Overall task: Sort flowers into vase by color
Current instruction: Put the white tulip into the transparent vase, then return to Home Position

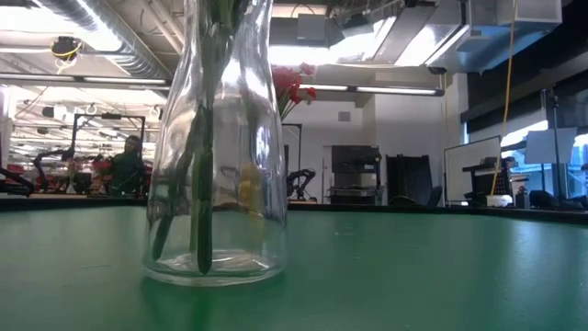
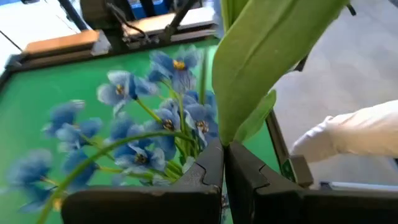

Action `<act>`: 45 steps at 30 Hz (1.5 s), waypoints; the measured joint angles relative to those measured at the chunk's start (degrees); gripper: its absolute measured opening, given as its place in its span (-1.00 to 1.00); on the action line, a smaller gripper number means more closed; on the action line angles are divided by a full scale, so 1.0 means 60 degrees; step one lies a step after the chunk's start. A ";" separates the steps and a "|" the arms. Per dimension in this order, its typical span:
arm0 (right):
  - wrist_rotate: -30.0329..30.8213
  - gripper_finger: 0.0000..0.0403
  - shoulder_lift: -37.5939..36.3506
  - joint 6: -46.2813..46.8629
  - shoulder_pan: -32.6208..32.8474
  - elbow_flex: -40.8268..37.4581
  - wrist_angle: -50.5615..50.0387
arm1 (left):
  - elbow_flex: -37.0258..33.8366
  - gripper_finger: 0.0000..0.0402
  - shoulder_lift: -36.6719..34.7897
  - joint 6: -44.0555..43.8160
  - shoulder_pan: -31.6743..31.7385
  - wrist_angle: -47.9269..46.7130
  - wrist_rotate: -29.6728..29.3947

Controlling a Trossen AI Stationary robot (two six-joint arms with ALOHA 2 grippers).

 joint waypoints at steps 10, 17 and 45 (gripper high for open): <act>-0.0080 0.23 0.0000 0.0000 0.0000 0.0000 0.0011 | -0.0053 -1.00 0.0384 -0.0856 0.0141 -0.0058 0.0950; -0.0433 0.23 0.0000 0.0233 0.0000 0.0000 0.0029 | -0.0064 -0.83 0.0366 -0.1135 0.0200 -0.0058 0.0994; 0.0157 0.23 -0.0066 -0.0651 0.0000 -0.0001 -0.0313 | -0.0053 -0.14 -0.3157 -0.0583 -0.1029 -0.1293 -0.2627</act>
